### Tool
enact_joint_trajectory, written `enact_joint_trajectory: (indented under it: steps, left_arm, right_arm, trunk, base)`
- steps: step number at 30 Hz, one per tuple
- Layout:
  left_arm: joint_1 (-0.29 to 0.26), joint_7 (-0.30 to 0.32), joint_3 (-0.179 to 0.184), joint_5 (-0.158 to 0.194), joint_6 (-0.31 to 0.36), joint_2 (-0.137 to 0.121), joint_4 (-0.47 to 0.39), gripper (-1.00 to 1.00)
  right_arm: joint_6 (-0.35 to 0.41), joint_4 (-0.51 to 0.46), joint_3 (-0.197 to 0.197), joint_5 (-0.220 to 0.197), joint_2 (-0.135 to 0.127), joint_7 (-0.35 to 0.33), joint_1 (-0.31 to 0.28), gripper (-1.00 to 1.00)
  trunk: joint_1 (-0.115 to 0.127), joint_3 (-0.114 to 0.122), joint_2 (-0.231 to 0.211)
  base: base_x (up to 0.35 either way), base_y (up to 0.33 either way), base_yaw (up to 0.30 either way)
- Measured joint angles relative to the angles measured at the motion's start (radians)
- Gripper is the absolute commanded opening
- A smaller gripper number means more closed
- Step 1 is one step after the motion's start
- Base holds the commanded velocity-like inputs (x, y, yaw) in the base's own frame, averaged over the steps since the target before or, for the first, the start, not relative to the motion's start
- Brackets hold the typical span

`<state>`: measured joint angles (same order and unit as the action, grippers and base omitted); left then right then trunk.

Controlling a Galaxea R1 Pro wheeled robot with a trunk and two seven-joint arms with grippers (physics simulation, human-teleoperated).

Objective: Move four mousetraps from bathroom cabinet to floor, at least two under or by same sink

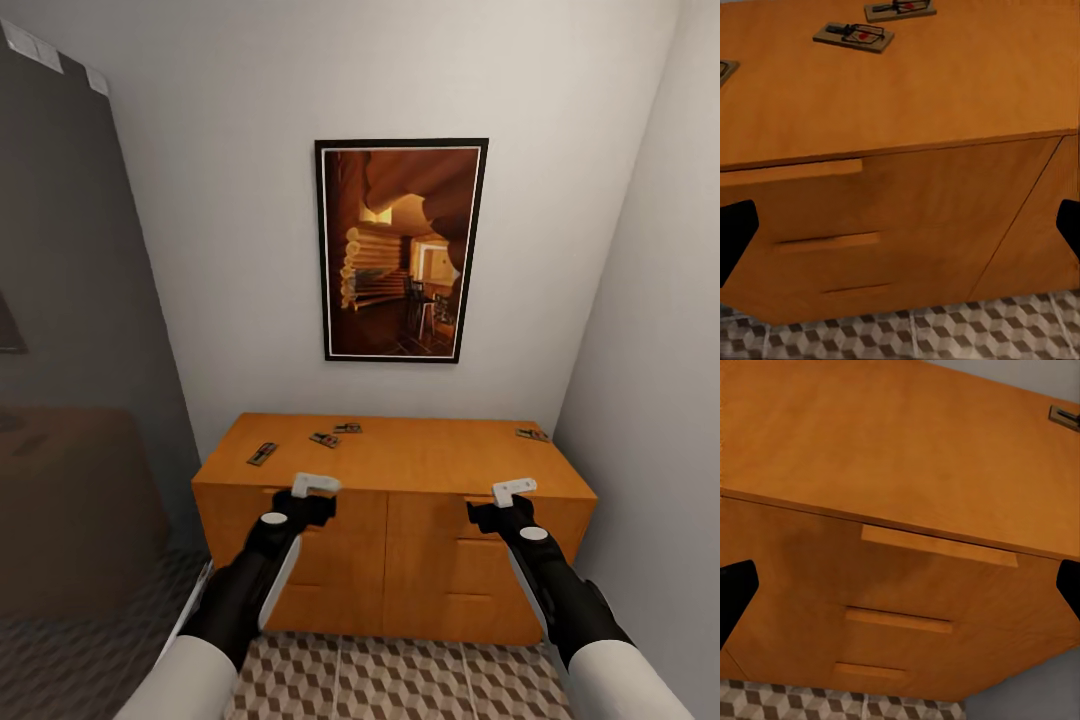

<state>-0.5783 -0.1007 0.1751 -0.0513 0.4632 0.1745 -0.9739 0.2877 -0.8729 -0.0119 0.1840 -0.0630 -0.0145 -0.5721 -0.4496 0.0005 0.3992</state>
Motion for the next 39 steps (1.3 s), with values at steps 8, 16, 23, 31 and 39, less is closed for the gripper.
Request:
enact_joint_trajectory:
  steps: [8,16,23,31,39]
  left_arm:
    - [0.0,0.012,-0.045,0.115,-0.036,0.0,0.003,1.0]
    - [-0.001,0.012,-0.049,0.135,-0.037,0.0,-0.01,1.0]
    - [-0.017,0.011,-0.049,0.122,0.007,0.0,-0.085,1.0]
    - [-0.146,0.009,-0.051,0.095,0.194,0.0,-0.083,1.0]
    - [-0.34,0.011,-0.053,0.091,0.309,0.0,0.109,1.0]
  right_arm:
    - [0.002,-0.006,-0.001,0.002,-0.001,0.002,-0.003,1.0]
    - [0.005,-0.009,-0.002,0.001,-0.002,0.004,-0.045,1.0]
    - [0.015,-0.005,-0.002,-0.003,-0.015,0.009,-0.123,1.0]
    - [0.167,0.01,-0.002,-0.005,-0.033,0.009,-0.221,1.0]
    - [0.256,0.046,-0.002,-0.004,-0.037,0.01,-0.297,1.0]
  trunk:
    - [0.0,0.0,0.0]
    - [0.0,0.0,0.0]
    - [0.0,0.0,0.0]
    - [0.0,0.0,0.0]
    - [0.0,0.0,0.0]
  base:
    - [0.101,-0.013,0.0]
    - [0.048,-0.014,0.0]
    - [0.007,-0.002,0.0]
    - [0.001,0.0,0.0]
    - [0.018,0.0,0.0]
